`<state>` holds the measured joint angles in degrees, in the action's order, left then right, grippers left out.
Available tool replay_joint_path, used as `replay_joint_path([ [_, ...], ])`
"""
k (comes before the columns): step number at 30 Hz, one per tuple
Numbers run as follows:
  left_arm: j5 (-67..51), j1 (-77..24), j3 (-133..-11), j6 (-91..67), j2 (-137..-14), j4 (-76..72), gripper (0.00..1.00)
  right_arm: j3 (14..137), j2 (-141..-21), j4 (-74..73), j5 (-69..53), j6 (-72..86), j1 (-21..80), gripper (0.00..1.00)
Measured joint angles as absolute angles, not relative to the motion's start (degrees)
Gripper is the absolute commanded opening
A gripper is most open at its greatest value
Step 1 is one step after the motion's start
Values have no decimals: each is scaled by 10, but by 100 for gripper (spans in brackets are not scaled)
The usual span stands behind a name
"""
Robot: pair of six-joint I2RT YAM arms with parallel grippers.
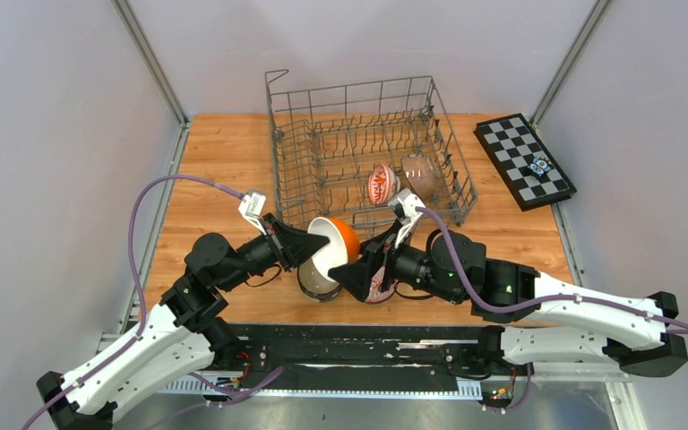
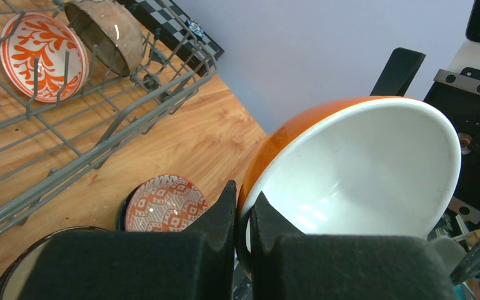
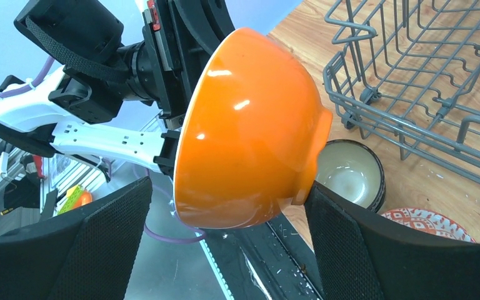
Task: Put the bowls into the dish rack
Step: Pick up the bowl from the center of the board.
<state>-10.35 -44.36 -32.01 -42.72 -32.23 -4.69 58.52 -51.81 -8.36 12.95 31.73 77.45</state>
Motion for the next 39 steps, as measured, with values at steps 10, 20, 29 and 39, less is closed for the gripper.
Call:
replay_joint_path([
  [10,-103,-444,-317,-434,-317,-56,0,585,-520,-64,129,315,773,79],
  [20,-103,-443,-317,-435,-316,-61,0,585,-523,-60,133,306,768,4],
  [29,-102,-442,-317,-434,-317,-61,13,585,-524,-59,133,303,768,2],
  [39,-90,-441,-317,-434,-317,-49,40,585,-524,-60,133,293,768,2],
])
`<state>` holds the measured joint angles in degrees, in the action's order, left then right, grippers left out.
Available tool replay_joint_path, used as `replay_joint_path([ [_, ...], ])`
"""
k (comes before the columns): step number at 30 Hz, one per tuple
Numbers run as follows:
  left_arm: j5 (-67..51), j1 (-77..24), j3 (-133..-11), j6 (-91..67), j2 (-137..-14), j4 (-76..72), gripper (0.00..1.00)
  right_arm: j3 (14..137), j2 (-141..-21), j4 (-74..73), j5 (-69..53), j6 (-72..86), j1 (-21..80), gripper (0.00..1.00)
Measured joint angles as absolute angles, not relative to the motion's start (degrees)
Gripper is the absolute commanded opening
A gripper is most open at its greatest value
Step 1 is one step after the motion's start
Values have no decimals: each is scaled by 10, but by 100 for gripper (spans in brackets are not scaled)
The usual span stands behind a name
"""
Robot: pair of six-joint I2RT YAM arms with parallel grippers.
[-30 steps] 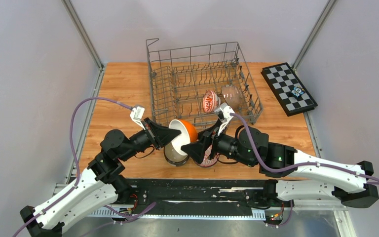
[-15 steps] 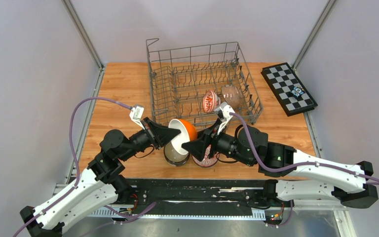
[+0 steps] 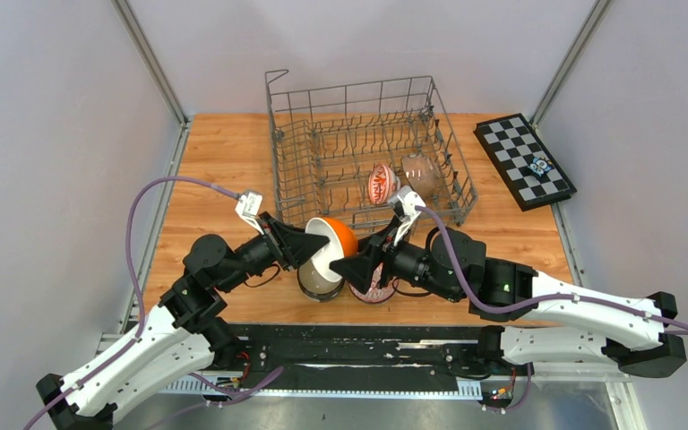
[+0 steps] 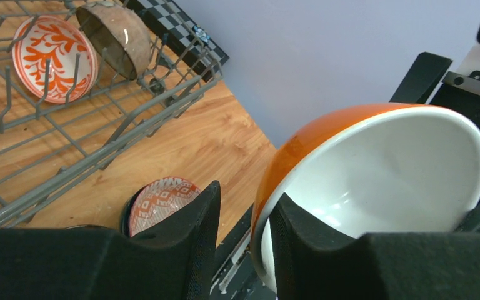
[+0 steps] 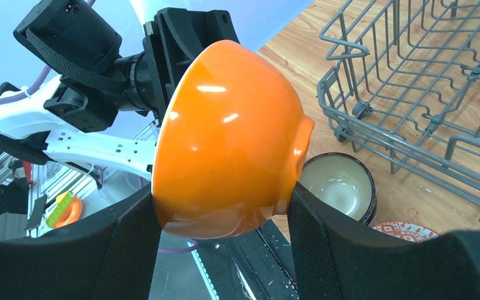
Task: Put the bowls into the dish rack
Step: Pick up the bowl from the center of the board.
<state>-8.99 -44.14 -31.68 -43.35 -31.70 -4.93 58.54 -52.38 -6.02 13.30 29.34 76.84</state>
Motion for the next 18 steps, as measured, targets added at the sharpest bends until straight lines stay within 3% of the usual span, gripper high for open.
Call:
replay_joint_path([
  [6,-78,-441,-317,-428,-314,-26,66,591,-524,-72,145,281,768,2],
  [18,-7,-441,-363,-385,-284,96,97,651,-549,-127,234,224,768,2],
])
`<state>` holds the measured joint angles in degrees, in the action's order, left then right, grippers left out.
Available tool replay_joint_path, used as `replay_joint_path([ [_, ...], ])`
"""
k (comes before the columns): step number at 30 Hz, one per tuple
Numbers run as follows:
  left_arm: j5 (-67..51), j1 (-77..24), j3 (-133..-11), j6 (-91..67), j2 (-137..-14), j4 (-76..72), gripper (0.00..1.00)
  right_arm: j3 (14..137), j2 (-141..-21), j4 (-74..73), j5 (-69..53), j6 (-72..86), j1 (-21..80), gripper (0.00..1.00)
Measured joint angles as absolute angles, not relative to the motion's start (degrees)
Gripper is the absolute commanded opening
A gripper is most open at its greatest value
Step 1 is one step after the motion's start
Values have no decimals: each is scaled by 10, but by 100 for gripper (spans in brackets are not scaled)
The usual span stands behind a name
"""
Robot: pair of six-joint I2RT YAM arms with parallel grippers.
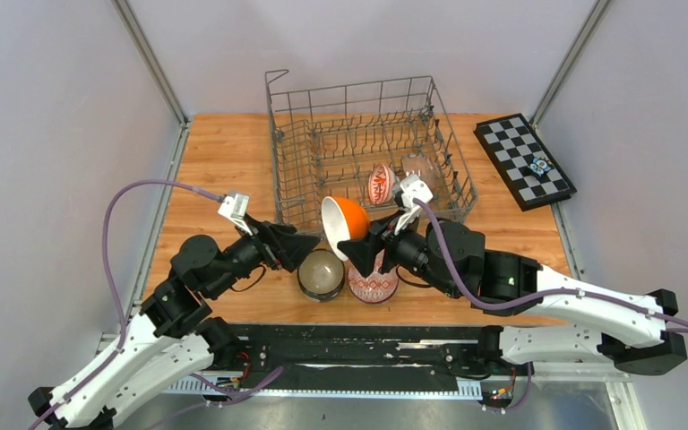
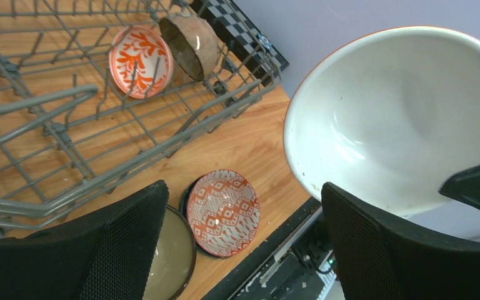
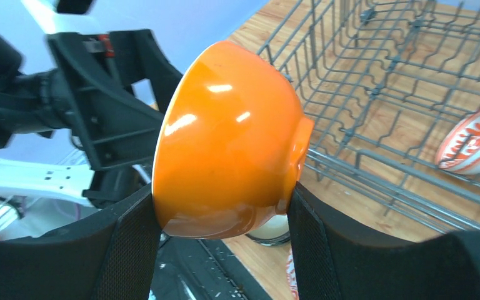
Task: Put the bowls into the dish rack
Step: Pick up the bowl from the center of the board, then place the bowl in the dish rack.
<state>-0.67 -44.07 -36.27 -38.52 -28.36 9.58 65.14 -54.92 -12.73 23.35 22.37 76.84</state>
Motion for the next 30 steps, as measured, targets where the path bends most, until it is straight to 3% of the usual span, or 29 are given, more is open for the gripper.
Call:
replay_joint_path([
  [13,118,-441,-466,-281,-246,277,100,769,-634,-215,286,154,700,2],
  [30,184,-441,-479,-191,-183,380,100,892,-804,-300,205,136,531,2],
])
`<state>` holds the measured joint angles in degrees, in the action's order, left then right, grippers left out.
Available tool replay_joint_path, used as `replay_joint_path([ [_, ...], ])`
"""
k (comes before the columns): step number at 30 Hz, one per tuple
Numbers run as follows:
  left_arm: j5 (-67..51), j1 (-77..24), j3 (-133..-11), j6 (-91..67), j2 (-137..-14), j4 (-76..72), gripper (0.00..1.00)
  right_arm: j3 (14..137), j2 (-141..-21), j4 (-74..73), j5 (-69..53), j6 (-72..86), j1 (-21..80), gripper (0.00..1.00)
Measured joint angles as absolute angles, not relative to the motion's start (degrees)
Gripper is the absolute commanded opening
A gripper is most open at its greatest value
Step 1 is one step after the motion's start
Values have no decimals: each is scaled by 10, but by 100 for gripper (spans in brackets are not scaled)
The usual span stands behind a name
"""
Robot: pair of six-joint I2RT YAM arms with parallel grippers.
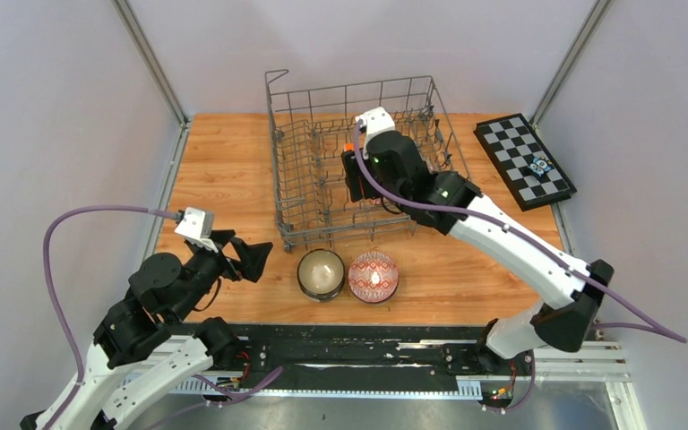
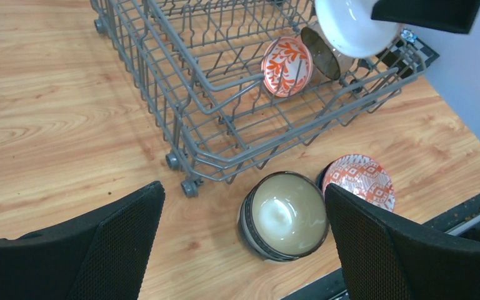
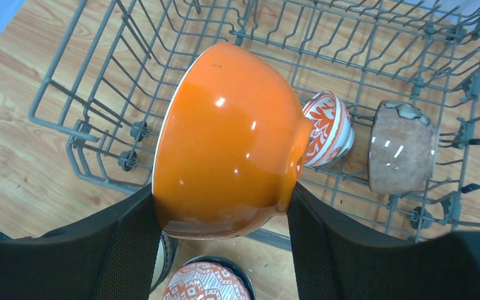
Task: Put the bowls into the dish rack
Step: Place the bowl in the dish rack.
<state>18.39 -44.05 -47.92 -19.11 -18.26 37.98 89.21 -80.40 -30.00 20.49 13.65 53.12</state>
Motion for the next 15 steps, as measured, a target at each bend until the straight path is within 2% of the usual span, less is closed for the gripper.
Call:
replay_joint_path([
  [15,197,-441,-430,-163,-183,391,100,997,-981,-324,150,136,462,3],
])
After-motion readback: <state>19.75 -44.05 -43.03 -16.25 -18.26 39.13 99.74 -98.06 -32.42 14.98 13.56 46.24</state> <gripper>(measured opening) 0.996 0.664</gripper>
